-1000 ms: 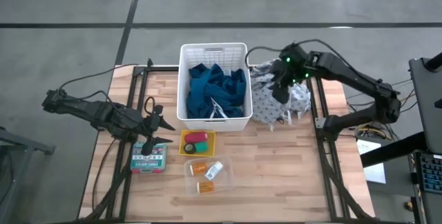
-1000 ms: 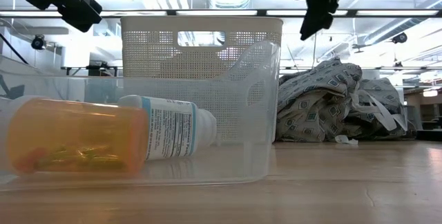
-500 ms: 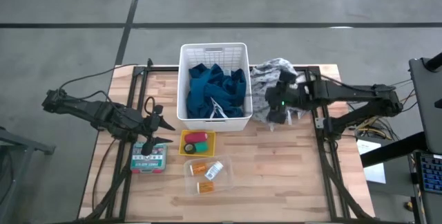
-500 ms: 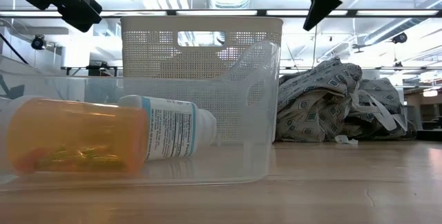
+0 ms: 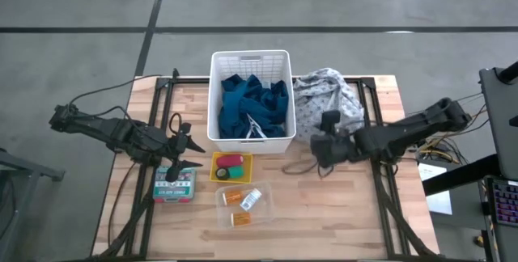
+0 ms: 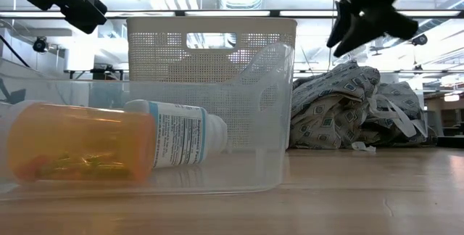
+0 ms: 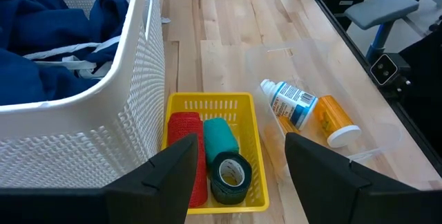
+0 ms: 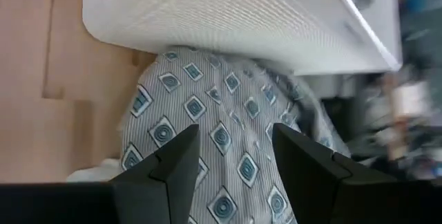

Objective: Pick & Place Medicine items
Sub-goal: Put the gray lapover patient gown into the white laundry bin

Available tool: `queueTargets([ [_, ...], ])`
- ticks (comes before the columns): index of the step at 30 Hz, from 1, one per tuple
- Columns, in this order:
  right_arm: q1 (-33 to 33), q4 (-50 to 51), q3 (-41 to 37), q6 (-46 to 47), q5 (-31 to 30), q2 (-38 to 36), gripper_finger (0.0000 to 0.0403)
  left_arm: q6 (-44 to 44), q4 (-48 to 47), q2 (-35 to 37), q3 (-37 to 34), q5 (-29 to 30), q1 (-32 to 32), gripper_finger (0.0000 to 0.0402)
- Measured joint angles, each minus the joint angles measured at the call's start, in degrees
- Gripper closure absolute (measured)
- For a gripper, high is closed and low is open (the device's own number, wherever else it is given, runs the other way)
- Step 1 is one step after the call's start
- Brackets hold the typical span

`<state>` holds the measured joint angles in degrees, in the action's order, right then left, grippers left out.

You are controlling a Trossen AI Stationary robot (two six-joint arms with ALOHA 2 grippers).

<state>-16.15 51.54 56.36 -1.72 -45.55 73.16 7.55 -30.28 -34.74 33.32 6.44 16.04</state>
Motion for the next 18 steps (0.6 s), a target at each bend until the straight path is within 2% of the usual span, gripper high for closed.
queueTargets([
  [4,-4.07,-6.51,-5.75,-1.36,-9.8,0.09,0.0222,0.0,0.0,0.02,0.0,0.0,0.0,0.0176],
  [6,-4.81,-9.54,-7.97,-0.45,-12.32,0.08,0.0222,0.0,0.0,0.02,0.0,0.0,0.0,0.0176],
  [11,-4.99,-13.71,-10.66,3.07,-11.86,-0.01,0.0206,0.0,0.0,0.02,0.0,0.0,0.0,0.0176],
  [18,-4.99,-17.17,-10.76,3.21,-11.6,-0.01,0.0124,0.0,0.0,0.02,0.0,0.0,-0.01,0.0176],
])
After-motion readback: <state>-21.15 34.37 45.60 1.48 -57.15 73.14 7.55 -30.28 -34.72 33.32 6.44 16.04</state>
